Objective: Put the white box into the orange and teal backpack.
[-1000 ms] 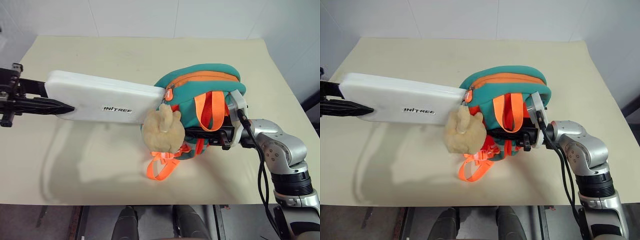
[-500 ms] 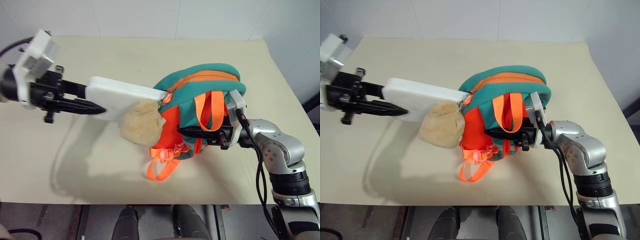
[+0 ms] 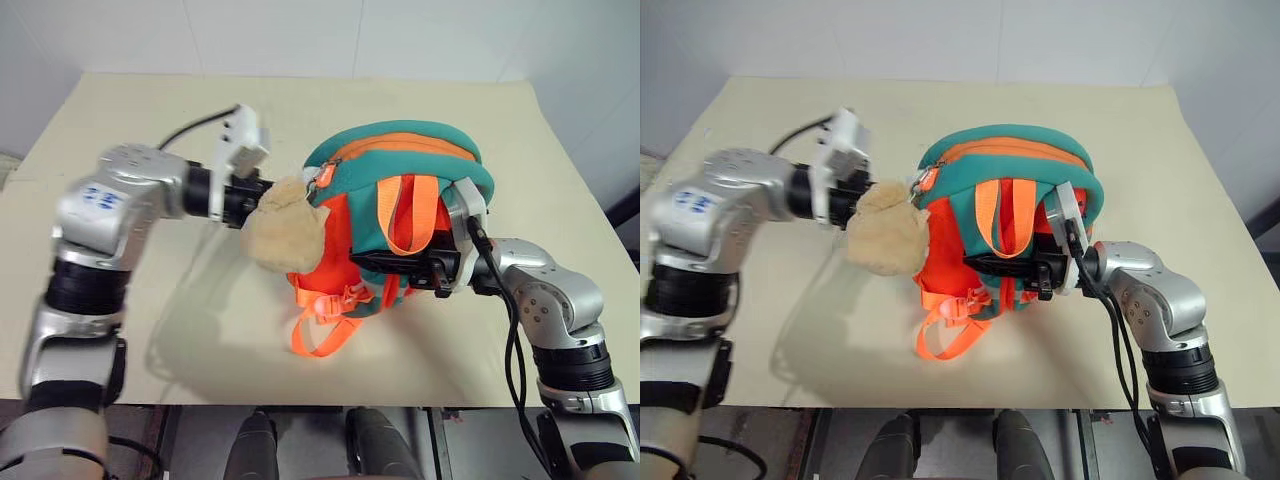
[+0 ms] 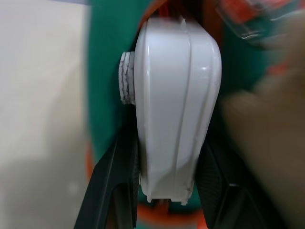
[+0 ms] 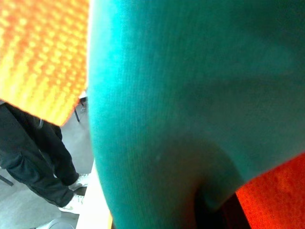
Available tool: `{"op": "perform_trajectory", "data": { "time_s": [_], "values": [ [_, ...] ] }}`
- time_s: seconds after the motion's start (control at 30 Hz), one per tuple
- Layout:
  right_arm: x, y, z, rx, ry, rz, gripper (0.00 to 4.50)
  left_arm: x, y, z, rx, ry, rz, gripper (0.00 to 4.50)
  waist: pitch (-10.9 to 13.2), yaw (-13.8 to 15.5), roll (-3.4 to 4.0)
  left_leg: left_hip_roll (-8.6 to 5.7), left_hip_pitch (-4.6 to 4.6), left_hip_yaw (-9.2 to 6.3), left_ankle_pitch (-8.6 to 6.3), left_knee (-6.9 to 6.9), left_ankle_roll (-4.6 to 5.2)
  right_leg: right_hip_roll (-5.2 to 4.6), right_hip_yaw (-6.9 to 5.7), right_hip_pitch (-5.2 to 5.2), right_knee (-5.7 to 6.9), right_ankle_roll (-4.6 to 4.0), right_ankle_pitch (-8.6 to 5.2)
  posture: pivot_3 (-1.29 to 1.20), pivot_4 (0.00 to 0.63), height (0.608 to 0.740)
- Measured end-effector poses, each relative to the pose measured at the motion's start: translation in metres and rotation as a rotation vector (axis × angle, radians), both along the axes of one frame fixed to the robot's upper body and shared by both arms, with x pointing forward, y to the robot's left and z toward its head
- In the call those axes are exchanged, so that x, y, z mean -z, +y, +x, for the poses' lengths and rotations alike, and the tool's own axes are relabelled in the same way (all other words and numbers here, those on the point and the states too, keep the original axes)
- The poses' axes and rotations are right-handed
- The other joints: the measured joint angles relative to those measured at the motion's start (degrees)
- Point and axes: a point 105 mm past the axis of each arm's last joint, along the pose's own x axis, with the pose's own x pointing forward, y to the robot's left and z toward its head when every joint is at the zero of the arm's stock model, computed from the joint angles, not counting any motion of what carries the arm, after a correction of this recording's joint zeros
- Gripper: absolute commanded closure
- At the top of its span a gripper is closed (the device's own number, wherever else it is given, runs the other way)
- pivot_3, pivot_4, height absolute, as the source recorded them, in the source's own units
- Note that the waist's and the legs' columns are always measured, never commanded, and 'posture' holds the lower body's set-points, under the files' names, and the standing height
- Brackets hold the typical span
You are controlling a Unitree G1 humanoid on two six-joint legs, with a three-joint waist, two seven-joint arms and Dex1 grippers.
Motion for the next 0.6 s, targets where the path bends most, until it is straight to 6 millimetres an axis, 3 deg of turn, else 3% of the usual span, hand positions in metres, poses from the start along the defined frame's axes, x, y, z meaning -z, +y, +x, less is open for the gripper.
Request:
{"op": "perform_trajectory", "data": {
  "time_s": [0.27,0.6],
  "values": [
    [0.000,0.002,-0.001,0.016,-0.006,0.004,4.50,0.007,-0.017,0.007,0.014,0.013,-0.003,3.25,0.00,0.12,0.00,-0.01,0.00,0.00,0.00,0.00,0.01,0.00,0.03,0.01,-0.01,0.01,0.01,0.00,0.150,0.740],
    [-0.001,0.004,-0.002,0.017,-0.011,0.009,4.50,0.005,-0.021,-0.001,0.022,0.091,0.045,0.23,0.00,0.26,0.01,-0.02,0.00,0.00,0.00,-0.05,0.01,0.00,0.03,-0.01,-0.05,0.01,0.01,0.00,0.150,0.740]
  ]
}}
